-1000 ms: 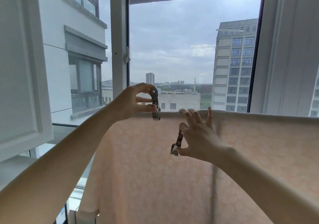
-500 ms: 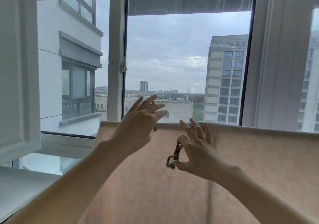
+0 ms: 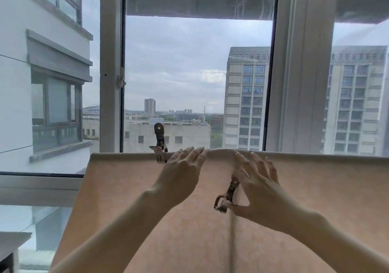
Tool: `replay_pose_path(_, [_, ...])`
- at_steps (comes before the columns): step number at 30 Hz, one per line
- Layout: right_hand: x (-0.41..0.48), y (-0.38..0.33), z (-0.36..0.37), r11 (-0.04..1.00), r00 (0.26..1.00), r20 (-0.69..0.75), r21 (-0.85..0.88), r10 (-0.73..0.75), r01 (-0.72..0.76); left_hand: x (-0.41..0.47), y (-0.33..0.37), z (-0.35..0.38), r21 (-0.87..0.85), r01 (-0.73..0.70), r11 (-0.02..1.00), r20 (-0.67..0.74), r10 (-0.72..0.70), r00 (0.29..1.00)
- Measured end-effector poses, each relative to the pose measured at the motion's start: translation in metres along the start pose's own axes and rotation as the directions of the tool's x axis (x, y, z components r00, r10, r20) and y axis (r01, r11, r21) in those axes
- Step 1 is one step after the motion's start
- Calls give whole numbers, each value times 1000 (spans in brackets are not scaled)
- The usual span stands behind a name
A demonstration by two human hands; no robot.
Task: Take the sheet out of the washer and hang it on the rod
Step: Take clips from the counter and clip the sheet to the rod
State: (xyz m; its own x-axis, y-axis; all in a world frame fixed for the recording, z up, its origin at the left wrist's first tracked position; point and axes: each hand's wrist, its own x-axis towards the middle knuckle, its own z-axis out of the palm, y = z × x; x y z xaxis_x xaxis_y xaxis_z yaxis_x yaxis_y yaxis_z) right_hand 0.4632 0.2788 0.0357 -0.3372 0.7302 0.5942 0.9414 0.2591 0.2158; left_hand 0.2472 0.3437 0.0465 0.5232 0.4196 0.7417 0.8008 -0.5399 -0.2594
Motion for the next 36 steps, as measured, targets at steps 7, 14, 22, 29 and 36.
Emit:
replay_pose_path(7, [-34,17,-3,996,996,27,27,86,-86,20,16,23,-108,-36,993,-132,22,991])
replay_pose_path(14, [-75,41,-24,984,984,36,-1,176,-176,48,47,33,-59,-127,990,-184,114,976])
replay_pose_path(22, [-119,92,-39,971,970,28,-7,241,-241,81,100,46,37,-185,982,-186,188,964])
replay_pose_path(29, [-154,147,-49,974,974,-18,11,225,-225,103,161,61,112,-149,982,-194,169,966])
replay_pose_path(36, [-197,198,-60,961,963,-48,91,265,-260,131,222,76,147,-107,983,-185,134,974])
